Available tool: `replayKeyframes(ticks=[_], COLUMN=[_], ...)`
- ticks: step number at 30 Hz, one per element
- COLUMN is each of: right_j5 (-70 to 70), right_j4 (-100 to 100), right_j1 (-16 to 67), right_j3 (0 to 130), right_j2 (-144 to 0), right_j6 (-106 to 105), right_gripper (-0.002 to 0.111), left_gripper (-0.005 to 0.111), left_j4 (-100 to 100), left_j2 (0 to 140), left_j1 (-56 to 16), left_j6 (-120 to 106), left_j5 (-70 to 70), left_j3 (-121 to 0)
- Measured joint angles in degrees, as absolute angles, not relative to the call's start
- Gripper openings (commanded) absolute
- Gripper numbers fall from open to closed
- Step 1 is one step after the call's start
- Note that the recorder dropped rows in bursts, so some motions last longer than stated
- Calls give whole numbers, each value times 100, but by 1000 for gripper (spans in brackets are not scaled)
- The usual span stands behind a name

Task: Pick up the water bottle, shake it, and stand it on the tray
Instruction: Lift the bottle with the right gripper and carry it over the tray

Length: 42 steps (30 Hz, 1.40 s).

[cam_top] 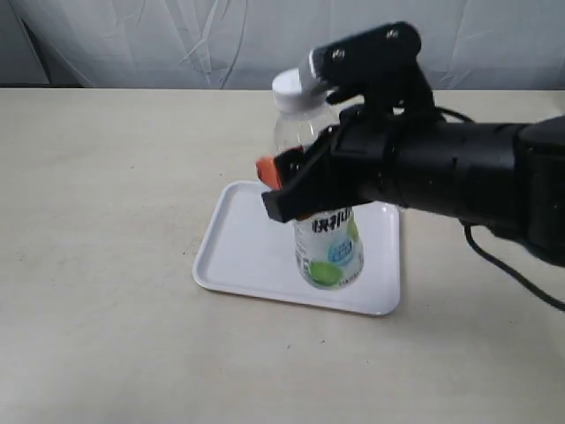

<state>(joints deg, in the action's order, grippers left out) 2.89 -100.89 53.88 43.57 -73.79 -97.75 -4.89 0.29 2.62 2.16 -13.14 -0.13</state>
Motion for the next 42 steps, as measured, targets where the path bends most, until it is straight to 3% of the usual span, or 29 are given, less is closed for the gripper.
replayKeyframes(ticks=[8, 16, 27, 29, 33, 35, 37, 42], right_j5=[104, 430, -1921, -1229, 1914, 2613, 2150, -1230], right_j4=[-10036, -10049, -10017, -9989, -9953, -9975, -10022, -9921], right_j1=[5388, 5388, 5420, 5448, 5409, 5322, 5301, 5410], right_j3=[5087, 3979, 4251, 4259, 4272, 4260, 4259, 4324], right_j2=[-6219, -7353, -7309, -7298, -7287, -7220, -7099, -7085], right_j6=[-9922, -9937, -9795, -9795, -9680, -9650, -9627, -9599], right_gripper=[-1, -1, -1, -1, -1, -1, -1, -1], left_gripper=[0, 0, 0, 0, 0, 0, 0, 0], left_j4=[-489, -489, -489, -489, -489, -489, -489, -489], left_j2=[29, 29, 29, 29, 29, 29, 29, 29], left_j1=[262, 262, 262, 262, 262, 262, 262, 262], left_j6=[216, 216, 216, 216, 216, 216, 216, 216], left_j5=[-1314, -1314, -1314, -1314, -1314, -1314, -1314, -1314], left_j3=[-13, -13, -13, -13, -13, -13, -13, -13])
